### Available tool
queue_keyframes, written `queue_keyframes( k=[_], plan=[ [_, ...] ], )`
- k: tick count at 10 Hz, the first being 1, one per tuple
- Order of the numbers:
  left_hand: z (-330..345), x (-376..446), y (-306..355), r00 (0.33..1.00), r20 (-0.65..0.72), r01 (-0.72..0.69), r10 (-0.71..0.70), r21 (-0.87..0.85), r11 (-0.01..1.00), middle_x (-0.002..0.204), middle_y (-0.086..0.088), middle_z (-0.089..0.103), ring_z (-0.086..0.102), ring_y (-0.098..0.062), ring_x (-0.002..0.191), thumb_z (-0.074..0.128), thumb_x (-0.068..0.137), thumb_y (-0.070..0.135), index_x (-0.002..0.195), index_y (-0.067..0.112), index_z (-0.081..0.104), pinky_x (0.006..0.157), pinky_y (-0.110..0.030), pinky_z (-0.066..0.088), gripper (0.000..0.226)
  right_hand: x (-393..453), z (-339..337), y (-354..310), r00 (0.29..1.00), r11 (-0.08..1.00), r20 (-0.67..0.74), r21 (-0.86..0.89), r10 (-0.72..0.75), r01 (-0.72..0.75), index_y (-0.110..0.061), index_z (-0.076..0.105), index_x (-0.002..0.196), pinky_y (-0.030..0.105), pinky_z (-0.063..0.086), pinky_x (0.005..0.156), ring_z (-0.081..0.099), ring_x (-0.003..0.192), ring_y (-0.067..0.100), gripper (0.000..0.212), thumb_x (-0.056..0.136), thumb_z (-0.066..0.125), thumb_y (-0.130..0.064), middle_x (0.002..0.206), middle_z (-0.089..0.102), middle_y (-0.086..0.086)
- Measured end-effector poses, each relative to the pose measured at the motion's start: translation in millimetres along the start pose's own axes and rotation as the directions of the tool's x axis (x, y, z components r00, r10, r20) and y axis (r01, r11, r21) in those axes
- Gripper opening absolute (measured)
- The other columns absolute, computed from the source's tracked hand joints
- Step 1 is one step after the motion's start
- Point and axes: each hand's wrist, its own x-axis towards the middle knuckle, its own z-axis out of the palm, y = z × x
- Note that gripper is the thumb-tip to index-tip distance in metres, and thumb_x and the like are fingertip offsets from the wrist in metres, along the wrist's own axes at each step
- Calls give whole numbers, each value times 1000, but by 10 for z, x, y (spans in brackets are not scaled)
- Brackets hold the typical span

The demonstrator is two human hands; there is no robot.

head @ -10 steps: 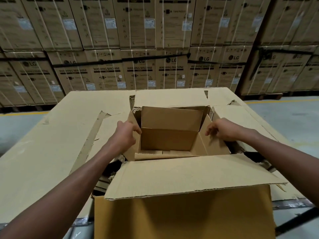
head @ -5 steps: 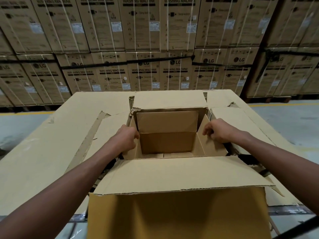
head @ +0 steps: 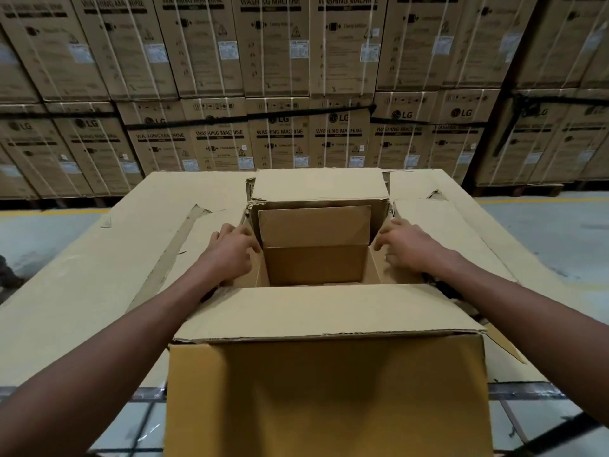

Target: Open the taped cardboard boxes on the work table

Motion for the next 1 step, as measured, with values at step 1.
queue_keyframes(
  k=[1],
  plan=[
    [-179,-2,-77,995,-68,64,-78,-198,978,136,-1,58,43,-25,127,57,90,6,106,32,72,105,-42,39,34,-23,-140,-29,996,993,-12,83,90,-88,-31,69,122,40,46,101,49,129,22,34,89,69,-23,138,58,-1]
  ],
)
